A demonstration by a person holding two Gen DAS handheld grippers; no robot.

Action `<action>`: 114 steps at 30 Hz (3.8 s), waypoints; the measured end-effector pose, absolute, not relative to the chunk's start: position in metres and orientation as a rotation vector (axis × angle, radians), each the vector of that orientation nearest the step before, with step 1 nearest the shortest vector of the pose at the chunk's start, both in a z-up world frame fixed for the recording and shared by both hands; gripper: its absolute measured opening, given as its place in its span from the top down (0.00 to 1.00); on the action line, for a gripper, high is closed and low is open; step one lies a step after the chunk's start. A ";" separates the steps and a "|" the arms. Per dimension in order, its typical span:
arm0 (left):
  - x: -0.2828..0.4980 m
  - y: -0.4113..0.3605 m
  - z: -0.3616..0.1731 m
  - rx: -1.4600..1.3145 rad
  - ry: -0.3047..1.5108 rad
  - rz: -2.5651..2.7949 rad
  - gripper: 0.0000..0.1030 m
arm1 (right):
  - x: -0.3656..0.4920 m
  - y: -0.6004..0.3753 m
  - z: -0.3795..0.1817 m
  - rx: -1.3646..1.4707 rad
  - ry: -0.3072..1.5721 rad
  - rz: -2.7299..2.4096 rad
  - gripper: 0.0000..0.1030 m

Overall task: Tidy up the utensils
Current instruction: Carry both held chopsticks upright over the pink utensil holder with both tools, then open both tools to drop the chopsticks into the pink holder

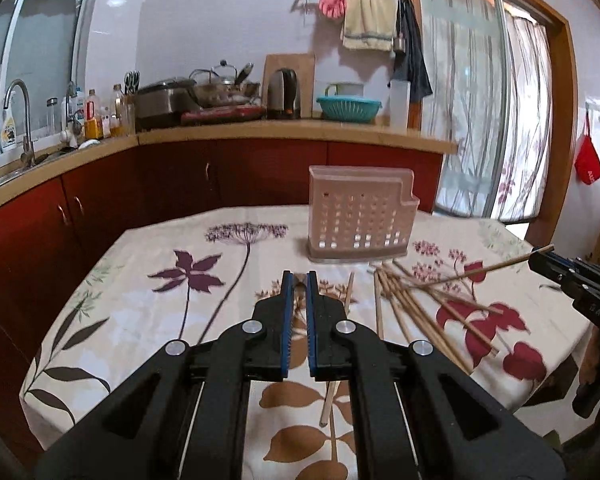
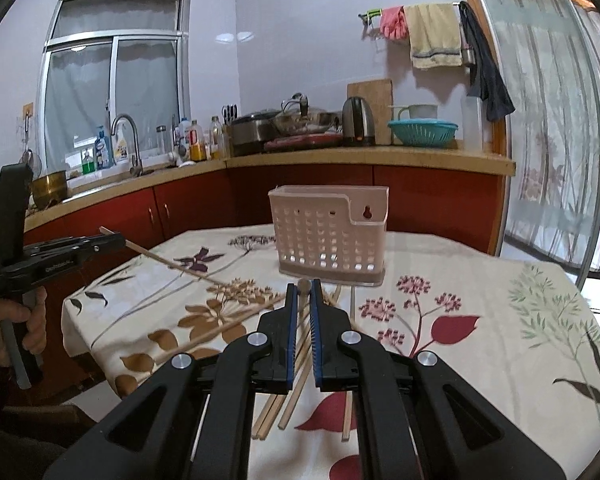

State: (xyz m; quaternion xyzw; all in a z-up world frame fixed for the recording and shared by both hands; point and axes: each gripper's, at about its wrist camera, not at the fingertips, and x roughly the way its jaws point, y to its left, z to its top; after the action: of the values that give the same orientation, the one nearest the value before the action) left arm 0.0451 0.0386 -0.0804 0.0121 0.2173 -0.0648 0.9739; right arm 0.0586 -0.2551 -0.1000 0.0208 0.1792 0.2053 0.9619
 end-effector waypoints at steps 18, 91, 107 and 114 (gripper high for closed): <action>0.069 0.046 -0.057 0.012 0.431 -0.121 0.94 | 0.089 -0.254 -0.073 0.079 0.355 0.422 0.93; 0.272 -0.014 -0.023 -0.036 0.425 -0.308 0.92 | 0.276 -0.253 -0.029 0.069 0.343 0.374 0.93; 0.239 -0.005 -0.010 -0.010 0.354 -0.276 0.27 | 0.245 -0.273 -0.010 0.096 0.281 0.333 0.39; 0.201 0.002 -0.009 0.008 0.319 -0.241 0.24 | 0.207 -0.286 -0.009 0.097 0.249 0.319 0.39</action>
State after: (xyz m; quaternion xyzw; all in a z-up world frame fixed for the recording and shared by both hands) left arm 0.2007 0.0022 -0.0091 0.0040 0.1584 -0.1197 0.9801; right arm 0.2069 -0.2863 -0.0087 0.0483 0.1235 0.1585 0.9784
